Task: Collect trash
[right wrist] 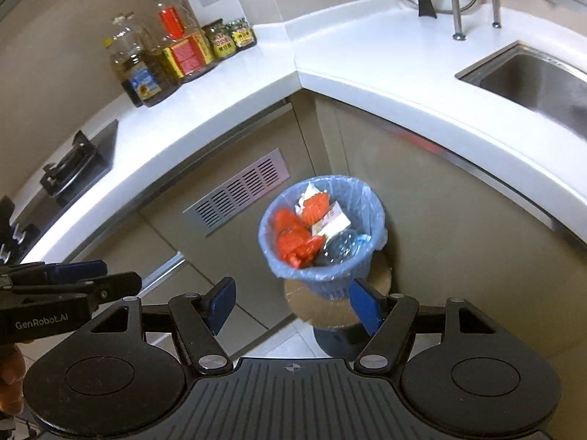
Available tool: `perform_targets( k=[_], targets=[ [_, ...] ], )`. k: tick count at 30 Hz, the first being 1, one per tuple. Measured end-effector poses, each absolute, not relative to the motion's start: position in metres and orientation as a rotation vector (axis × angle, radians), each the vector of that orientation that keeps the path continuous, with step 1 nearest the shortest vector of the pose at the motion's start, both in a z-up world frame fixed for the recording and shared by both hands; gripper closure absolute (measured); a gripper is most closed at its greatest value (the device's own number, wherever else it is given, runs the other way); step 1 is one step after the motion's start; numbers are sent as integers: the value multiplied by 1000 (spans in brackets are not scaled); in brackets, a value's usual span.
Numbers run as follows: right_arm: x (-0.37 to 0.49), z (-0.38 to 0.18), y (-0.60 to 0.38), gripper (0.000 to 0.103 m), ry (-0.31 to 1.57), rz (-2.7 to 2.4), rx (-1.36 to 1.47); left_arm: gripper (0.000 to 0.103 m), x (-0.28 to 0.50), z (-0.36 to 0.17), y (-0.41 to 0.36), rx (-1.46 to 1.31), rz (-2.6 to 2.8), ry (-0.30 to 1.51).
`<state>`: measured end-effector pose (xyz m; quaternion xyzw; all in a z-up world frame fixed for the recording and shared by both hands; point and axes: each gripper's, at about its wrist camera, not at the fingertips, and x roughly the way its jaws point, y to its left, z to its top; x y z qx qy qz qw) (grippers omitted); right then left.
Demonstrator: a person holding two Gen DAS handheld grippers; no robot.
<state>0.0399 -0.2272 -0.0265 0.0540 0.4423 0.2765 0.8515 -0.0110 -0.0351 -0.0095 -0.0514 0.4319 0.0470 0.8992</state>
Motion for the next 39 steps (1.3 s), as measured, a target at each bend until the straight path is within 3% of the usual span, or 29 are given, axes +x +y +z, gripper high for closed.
perform_targets(
  k=[13,39],
  targets=[
    [-30,12,-231,33,915,564,103,37,-71,26,-46,-115,66,854],
    [-40,30,-268,33,889,601,46,35,-82,42,-82,-127,82,854]
  ],
)
